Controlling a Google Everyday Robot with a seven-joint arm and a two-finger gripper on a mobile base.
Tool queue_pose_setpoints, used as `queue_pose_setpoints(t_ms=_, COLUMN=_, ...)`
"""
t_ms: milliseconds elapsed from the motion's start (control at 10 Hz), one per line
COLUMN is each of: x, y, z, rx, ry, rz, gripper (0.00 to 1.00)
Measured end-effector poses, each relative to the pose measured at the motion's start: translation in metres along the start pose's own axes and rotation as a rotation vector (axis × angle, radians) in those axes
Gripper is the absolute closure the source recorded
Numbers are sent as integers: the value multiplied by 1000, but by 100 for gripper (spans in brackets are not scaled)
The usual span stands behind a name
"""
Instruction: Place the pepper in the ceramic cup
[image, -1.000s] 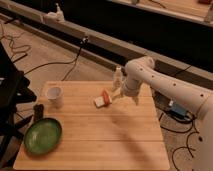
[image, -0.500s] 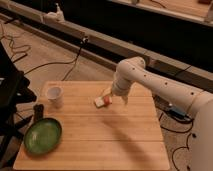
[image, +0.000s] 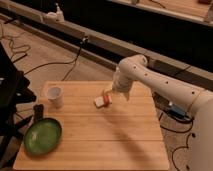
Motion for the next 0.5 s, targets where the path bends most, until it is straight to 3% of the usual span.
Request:
queue_pose_setpoints(t_ms=200, x=-12, y=21, z=20, rx=20, ry=-28, rz=-40, gripper=20)
queue_pose_setpoints(t_ms=500, x=-14, y=42, z=51, rx=50, ry=-27, rz=-90, gripper=20)
